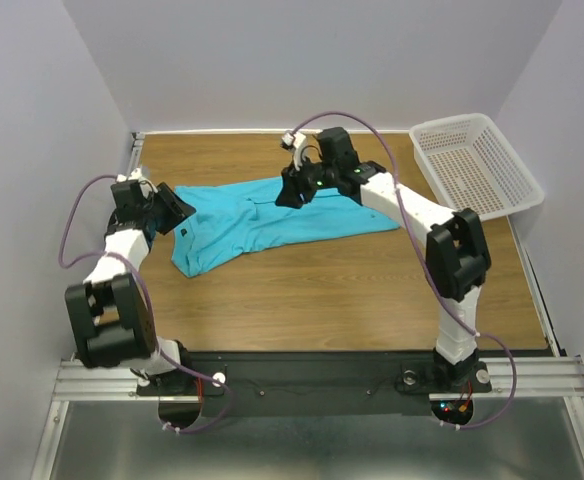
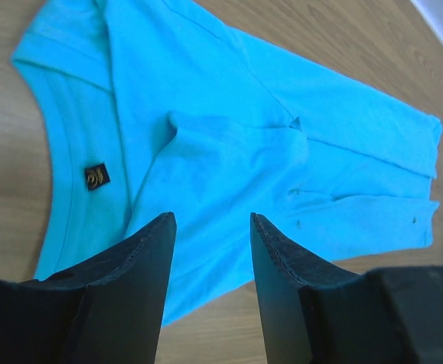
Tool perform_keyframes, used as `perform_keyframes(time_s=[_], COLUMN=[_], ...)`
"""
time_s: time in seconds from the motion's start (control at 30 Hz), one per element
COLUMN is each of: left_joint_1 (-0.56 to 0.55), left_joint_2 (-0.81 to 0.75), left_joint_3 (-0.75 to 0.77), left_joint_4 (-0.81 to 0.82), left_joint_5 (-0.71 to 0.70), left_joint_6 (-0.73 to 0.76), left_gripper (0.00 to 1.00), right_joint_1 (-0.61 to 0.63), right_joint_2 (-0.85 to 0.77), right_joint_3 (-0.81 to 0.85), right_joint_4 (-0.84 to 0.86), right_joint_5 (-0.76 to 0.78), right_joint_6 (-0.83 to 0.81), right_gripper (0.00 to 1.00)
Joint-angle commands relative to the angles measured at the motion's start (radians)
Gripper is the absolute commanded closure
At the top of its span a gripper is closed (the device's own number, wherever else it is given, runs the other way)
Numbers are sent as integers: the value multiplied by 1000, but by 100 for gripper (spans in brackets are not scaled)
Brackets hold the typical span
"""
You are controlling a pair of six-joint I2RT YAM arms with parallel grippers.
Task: Fold and stack the t-shirts
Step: Fold the tshirt
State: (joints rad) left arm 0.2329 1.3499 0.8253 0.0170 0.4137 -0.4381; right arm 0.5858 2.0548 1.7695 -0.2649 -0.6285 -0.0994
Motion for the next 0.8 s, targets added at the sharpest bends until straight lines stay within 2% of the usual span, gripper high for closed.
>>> perform_keyframes(time_s=[0.0,0.23,0.43,0.77], left_joint_1=[5,3,2,-15], left_joint_2=[179,348,423,515], left_joint_3=[80,193,250,313], left_joint_4=[51,52,31,9], left_joint_5=[125,162,135,204], left_joint_6=[101,171,185,183], left_gripper=[45,45,45,46], right_joint_1=[-26,-70,-73,-80], right_joint_2=[-137,-228,-228,-231], right_joint_3=[-175,-315,-329,-332], right_joint_4=[23,26,27,27], right_joint_5=[-105,-122,-131,-126], right_joint_6=[-131,-143,-143,-131], right_gripper=[50,51,51,51])
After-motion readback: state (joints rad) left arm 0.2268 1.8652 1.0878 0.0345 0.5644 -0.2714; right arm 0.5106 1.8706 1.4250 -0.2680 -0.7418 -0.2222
